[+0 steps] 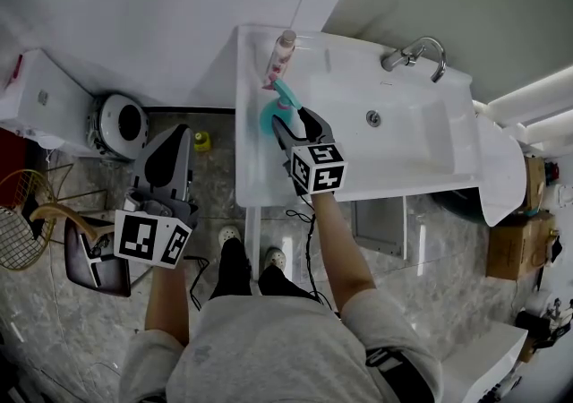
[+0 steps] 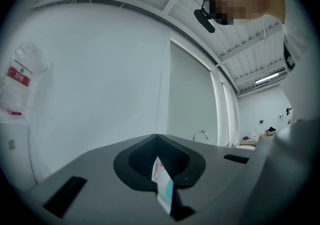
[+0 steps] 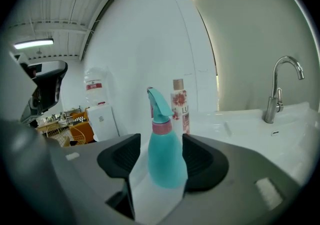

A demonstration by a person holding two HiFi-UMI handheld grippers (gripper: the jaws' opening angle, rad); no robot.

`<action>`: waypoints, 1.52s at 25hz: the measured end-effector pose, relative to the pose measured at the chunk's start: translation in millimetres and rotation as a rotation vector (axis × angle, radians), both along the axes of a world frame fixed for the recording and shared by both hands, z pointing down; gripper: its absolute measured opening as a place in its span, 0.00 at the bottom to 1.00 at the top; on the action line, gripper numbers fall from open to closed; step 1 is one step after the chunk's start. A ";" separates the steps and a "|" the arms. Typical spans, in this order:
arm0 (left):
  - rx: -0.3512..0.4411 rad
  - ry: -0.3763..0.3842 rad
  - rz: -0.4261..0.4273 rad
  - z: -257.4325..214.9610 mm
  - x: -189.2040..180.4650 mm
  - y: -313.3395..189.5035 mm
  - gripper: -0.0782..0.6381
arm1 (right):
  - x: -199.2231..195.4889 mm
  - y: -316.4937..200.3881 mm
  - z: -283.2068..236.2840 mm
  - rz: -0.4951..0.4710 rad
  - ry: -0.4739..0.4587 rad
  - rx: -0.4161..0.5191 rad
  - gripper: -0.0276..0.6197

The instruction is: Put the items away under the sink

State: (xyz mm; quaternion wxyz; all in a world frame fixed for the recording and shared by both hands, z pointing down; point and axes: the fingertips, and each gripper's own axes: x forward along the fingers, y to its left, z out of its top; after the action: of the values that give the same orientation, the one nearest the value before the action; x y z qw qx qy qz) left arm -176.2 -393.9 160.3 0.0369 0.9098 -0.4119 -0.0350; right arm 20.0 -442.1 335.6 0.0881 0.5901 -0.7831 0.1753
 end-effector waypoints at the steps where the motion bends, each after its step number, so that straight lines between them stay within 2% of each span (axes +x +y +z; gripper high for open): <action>1: -0.003 -0.002 -0.004 1.0 -2.4 -1.4 0.12 | -1.2 -2.9 3.1 -0.004 0.005 -0.006 0.46; 9: -0.026 -0.015 -0.028 12.1 -16.7 -8.9 0.12 | -6.9 -16.7 34.2 -0.008 0.028 -0.056 0.55; 19: -0.043 -0.022 -0.049 19.0 -28.0 -13.5 0.12 | -1.9 -24.2 50.6 0.027 0.091 -0.082 0.54; 29: -0.029 -0.019 -0.045 10.3 -19.4 -1.7 0.12 | -3.6 -0.8 23.5 0.013 0.083 -0.017 0.53; 38: -0.007 -0.016 -0.022 -2.7 5.6 34.2 0.12 | 1.8 44.7 -22.4 -0.018 0.050 0.046 0.53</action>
State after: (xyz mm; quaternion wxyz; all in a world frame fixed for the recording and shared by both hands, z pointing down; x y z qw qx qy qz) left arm -170.7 -359.7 157.6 0.0365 0.9054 -0.4221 -0.0266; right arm 21.8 -397.4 313.2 0.0956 0.5890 -0.7899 0.1415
